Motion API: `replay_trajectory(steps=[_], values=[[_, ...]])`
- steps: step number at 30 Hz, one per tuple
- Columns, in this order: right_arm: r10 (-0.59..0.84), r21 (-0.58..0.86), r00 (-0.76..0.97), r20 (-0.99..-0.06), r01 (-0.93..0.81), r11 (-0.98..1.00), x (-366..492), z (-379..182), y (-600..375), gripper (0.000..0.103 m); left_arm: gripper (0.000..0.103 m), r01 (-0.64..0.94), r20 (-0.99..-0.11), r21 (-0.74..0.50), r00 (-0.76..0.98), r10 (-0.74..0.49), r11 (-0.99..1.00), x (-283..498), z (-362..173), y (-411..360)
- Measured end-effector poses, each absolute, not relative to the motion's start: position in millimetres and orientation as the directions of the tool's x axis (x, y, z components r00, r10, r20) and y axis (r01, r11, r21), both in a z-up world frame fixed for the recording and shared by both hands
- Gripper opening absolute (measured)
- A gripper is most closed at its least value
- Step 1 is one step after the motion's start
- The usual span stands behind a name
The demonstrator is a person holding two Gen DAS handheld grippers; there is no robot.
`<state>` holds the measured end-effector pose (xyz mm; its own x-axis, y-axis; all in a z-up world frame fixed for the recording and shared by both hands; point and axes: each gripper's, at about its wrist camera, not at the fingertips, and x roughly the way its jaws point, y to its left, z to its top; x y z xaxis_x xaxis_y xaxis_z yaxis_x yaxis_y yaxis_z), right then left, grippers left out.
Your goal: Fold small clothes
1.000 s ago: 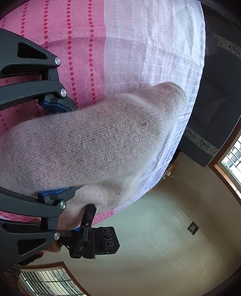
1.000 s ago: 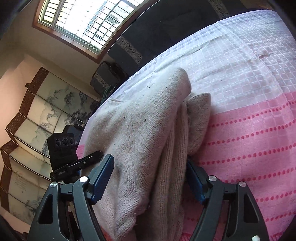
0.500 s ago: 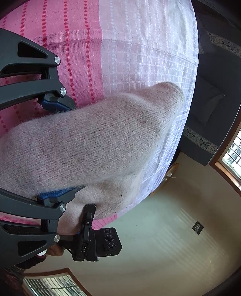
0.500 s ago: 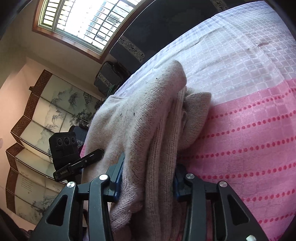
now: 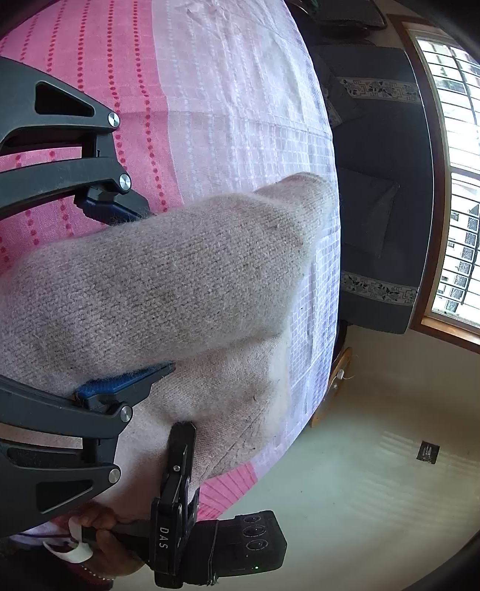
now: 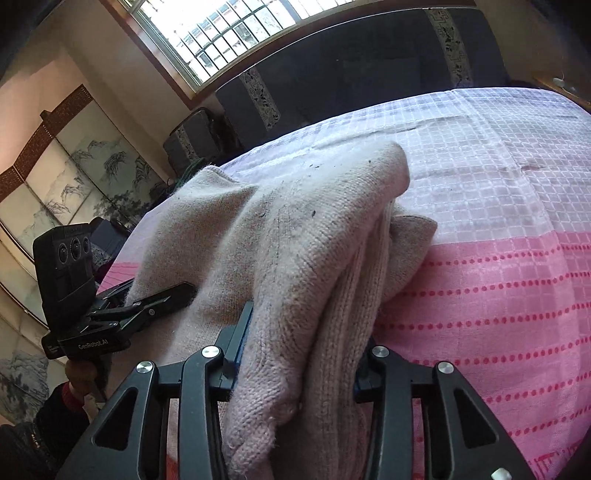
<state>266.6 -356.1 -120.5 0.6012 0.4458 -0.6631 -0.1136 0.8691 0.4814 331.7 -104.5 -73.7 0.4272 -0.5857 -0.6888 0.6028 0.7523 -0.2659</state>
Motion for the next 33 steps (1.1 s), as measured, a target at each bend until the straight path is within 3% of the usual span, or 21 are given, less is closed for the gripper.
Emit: replay_trajectory(steps=[19,33], values=[[0.41,0.475,0.624,-0.666,-0.069,0.877,252.5,-113.5,-348.5,0.035,0.058,0.573,-0.684,-0.068,0.569,-0.457,0.816,305.2,-66.7,-118.5],[0.439,0.51,0.619,-0.651,-0.072,0.857,239.5,-98.0,-340.1,0.033,0.052,0.518,-0.709,-0.051,0.583,-0.397,0.854,282.0,-58.6,-106.9]])
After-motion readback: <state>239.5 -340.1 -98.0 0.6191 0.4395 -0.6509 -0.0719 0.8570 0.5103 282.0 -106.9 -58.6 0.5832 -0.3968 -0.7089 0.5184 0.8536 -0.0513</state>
